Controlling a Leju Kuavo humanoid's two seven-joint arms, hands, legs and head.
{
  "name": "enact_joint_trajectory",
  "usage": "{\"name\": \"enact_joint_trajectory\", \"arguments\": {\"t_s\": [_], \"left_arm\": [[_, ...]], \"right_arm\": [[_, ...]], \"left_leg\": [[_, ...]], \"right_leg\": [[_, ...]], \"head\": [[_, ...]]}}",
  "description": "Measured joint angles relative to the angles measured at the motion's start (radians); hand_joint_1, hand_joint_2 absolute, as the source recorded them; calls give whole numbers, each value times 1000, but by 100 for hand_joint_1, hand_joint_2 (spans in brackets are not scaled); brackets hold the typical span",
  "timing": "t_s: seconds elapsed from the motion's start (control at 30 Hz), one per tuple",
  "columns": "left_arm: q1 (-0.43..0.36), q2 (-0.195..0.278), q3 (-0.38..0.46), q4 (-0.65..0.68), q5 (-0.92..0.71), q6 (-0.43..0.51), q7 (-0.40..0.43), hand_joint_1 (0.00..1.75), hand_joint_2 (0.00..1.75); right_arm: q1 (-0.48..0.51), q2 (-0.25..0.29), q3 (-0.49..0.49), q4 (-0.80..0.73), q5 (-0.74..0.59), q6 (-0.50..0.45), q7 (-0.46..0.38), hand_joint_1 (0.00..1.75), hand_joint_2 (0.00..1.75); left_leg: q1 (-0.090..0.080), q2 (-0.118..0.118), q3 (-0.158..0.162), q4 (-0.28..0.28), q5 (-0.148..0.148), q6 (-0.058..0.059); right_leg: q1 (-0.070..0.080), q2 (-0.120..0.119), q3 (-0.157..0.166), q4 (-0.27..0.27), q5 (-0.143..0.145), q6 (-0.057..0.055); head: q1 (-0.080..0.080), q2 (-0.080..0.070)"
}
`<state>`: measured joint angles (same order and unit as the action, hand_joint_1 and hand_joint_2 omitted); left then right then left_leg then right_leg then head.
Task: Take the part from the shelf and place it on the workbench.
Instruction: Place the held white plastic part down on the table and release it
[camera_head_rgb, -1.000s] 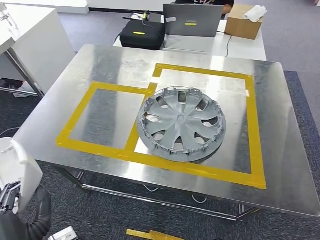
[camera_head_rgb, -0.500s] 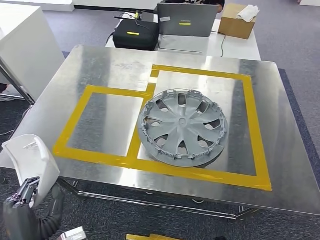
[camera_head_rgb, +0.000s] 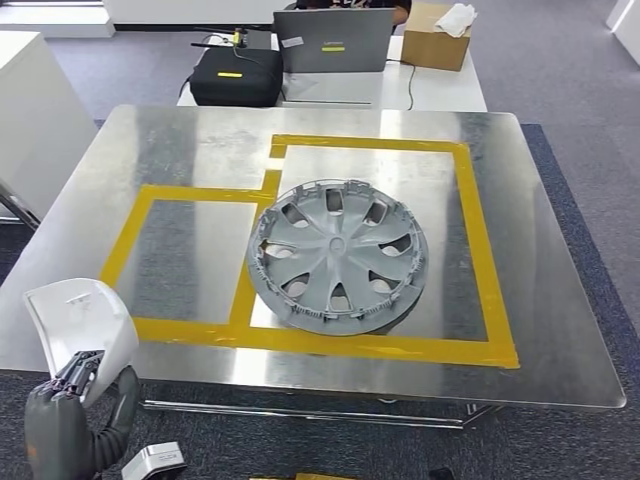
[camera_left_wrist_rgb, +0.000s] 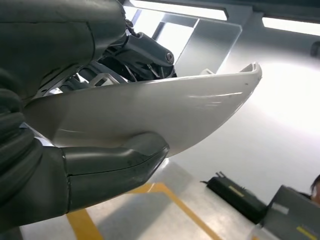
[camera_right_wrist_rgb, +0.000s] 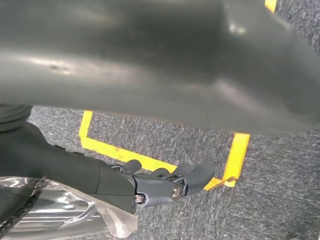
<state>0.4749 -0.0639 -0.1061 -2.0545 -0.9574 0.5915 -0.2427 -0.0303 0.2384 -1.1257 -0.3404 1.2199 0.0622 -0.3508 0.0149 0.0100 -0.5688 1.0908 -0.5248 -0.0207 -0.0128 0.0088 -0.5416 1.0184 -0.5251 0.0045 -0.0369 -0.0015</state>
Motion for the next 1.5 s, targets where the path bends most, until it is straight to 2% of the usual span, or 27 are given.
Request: {"name": "enact_joint_trajectory", "arguments": {"t_s": [0.03, 0.1, 0.2, 0.3, 0.4, 0.53, 0.67, 0.83, 1.0, 1.07, 1.1, 1.17, 1.23, 1.33, 1.5], "left_arm": [[-3, 5, 13, 6, -6, -15, 9, 175, 175], [-12, 15, 49, 19, -14, -43, 21, 175, 175], [-28, 26, 122, 41, -24, -87, 26, 175, 175], [-42, 32, 183, 59, -26, -107, 21, 175, 175], [-47, 35, 210, 71, -28, -111, 20, 175, 175], [-58, 38, 244, 86, -39, -141, 24, 175, 175], [-89, 53, 303, 122, -64, -211, 30, 175, 175], [-153, 106, 379, 208, -135, -302, 56, 175, 175], [-210, 163, 416, 280, -169, -344, 65, 175, 175], [-258, 185, 406, 320, -203, -382, 58, 175, 175], [-307, 193, 388, 355, -225, -400, 54, 175, 175], [-460, 200, 309, 471, -269, -418, 73, 175, 175], [-612, 198, 197, 599, -293, -411, 116, 175, 175], [-747, 188, 59, 729, -305, -407, 143, 175, 175], [-863, 166, -80, 843, -331, -424, 169, 175, 175]], "right_arm": [[-2, -2, 0, 2, 1, 2, -2, 0, 0], [-5, -7, 0, 9, 3, 6, -6, 0, 0], [-10, -17, 1, 24, 10, 8, -9, 0, 0], [-16, -24, 3, 38, 15, 7, -9, 0, 0], [-18, -28, 3, 47, 16, 7, -9, 0, 0], [-20, -32, 4, 56, 18, 7, -8, 0, 0], [-25, -35, 6, 63, 22, 8, -7, 0, 0], [-38, -42, 17, 69, 34, 13, 0, 0, 0], [-46, -50, 34, 75, 38, 17, 10, 0, 0], [-67, -51, 35, 78, 12, 13, 57, 0, 0], [-96, -49, 31, 81, -15, 6, 111, 0, 0], [-201, -37, 20, 90, -71, -15, 251, 0, 0], [-317, -22, 16, 97, -99, -29, 337, 0, 0], [-393, -11, 16, 104, -112, -30, 355, 0, 0], [-395, -9, 19, 108, -119, -24, 343, 0, 0]], "left_leg": [[-1, -1, 17, -40, 11, 3], [-4, -4, 23, -66, 13, 9], [-6, -4, 21, -68, 15, 12], [-7, -4, 21, -68, 15, 17], [-8, -4, 21, -67, 15, 19], [-9, -4, 20, -67, 15, 22], [-9, -5, 21, -67, 15, 23], [-7, -5, 21, -68, 17, 22], [-5, -5, 21, -68, 18, 21], [-5, -5, 19, -68, 20, 21], [-6, -6, 16, -68, 23, 21], [-6, -9, 5, -68, 33, 21], [-6, -9, -3, -68, 40, 21], [-7, -7, -3, -68, 43, 23], [-8, -7, -7, -67, 44, 24]], "right_leg": [[1, 2, 0, 0, 0, 6], [4, 3, -4, 2, -2, 7], [2, 3, -3, -2, 2, 0], [1, 3, 1, -11, 6, 9], [0, 3, 2, -15, 9, 16], [0, 3, 2, -16, 9, 22], [0, 3, 1, -16, 9, 25], [2, 2, 0, -14, 9, 24], [3, 2, -1, -12, 8, 24], [3, 2, -4, -12, 10, 23], [3, 0, -6, -12, 12, 23], [2, -3, -16, -12, 21, 24], [2, -1, -24, -12, 29, 24], [1, 2, -25, -12, 34, 25], [1, 2, -29, -12, 36, 28]], "head": [[0, 0], [1, 0], [2, 0], [1, 0], [2, 0], [1, 0], [1, 0], [1, 0], [1, 0], [1, 0], [1, 0], [1, 0], [1, 0], [1, 0], [1, 0]]}}
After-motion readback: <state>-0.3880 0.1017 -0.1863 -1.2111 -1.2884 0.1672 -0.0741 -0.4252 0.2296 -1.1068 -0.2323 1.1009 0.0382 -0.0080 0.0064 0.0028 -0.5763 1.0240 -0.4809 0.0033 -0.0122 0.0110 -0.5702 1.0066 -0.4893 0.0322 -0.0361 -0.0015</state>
